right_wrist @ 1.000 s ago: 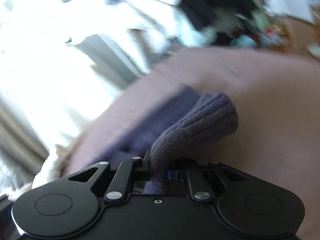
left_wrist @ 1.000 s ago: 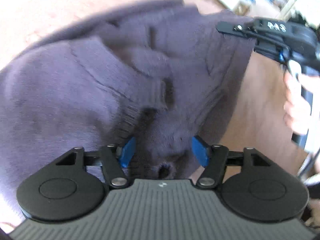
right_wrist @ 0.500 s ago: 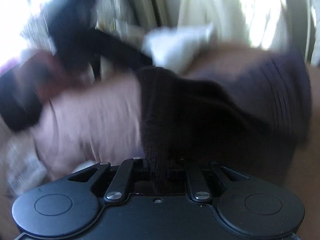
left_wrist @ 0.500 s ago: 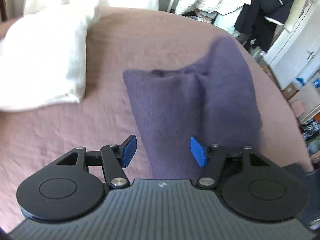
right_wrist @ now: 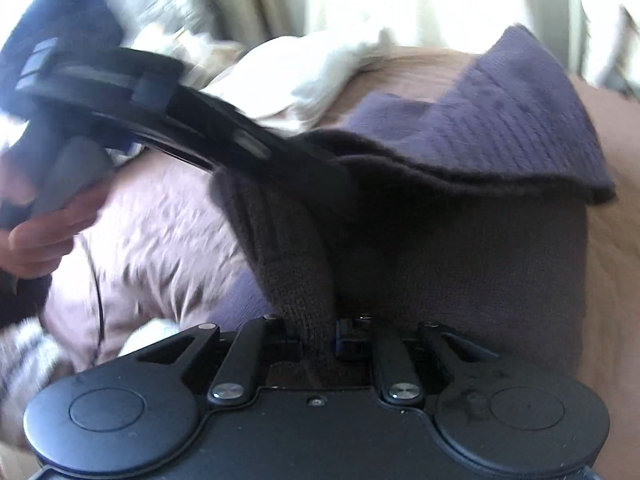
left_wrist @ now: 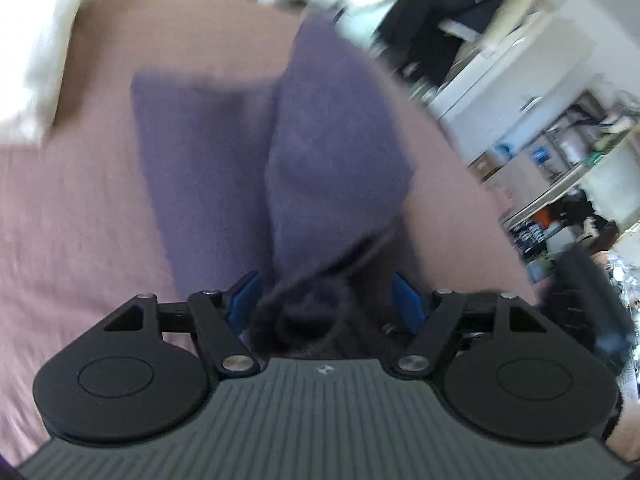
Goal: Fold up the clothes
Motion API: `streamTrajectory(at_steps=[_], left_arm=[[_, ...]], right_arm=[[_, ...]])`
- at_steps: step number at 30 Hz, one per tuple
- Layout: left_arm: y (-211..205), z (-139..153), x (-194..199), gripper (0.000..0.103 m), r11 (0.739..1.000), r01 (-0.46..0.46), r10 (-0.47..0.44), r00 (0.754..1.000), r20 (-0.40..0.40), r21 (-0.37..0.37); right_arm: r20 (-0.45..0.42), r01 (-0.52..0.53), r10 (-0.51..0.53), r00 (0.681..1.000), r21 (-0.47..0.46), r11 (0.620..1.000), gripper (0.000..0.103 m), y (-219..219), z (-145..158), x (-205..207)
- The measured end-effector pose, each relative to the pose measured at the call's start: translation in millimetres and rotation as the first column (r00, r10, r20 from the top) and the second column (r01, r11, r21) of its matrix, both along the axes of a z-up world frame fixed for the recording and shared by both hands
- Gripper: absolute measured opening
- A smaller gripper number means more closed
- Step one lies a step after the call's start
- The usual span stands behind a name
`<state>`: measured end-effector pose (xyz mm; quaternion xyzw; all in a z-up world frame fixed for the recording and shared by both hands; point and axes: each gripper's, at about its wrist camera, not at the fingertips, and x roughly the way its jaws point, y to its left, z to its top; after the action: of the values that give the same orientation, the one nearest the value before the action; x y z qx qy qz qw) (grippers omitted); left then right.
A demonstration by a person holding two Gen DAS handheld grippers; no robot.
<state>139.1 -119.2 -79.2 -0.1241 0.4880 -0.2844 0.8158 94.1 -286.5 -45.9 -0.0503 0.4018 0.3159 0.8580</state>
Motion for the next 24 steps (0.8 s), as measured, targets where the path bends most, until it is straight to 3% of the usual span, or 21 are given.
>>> streamTrajectory(at_steps=[2,4,7,11,15,19,24], left_arm=[[-6.0,-15.6,-1.9,0.070,0.993,-0.032,0.031,0.999,0.011,0.116],[-4.4,-23.7,-4.2,0.065,0.992,-0.050,0.047,0.998,0.029,0.116],[-1.5,-20.5,-6.3,0.048,0.992,-0.049,0.044,0.998,0.044,0.112],[1.2,-16.9,-6.6,0.040,0.993,-0.039,0.033,0.998,0.059,0.109],[1.1,-13.2,-9.7,0.035,0.993,-0.025,0.016,0.996,0.084,0.114],[-1.0,-7.7,-17.2,0.032,0.990,0.001,-0.018,0.993,0.121,0.139],[9.0,-6.8,-20.1,0.032,0.996,0.017,-0.028,0.992,0.123,0.087]], right_arm=[[-0.001,-0.025,0.025,1.000,-0.015,1.000,0.026,3.2,1.8,-4.8],[-0.026,-0.031,0.031,0.999,-0.003,1.000,0.033,1.1,5.4,-7.2],[-0.046,-0.008,0.010,0.999,0.043,0.999,0.035,-17.7,21.9,-7.1],[-0.088,0.096,-0.083,0.993,0.150,0.984,0.047,-54.0,40.0,-3.8],[-0.198,0.302,-0.247,0.949,0.331,0.894,0.054,-92.4,47.8,20.2],[-0.296,0.408,-0.314,0.902,0.352,0.843,0.057,-91.9,39.0,42.9],[-0.361,0.496,-0.375,0.854,0.343,0.798,0.060,-88.6,20.7,54.6]])
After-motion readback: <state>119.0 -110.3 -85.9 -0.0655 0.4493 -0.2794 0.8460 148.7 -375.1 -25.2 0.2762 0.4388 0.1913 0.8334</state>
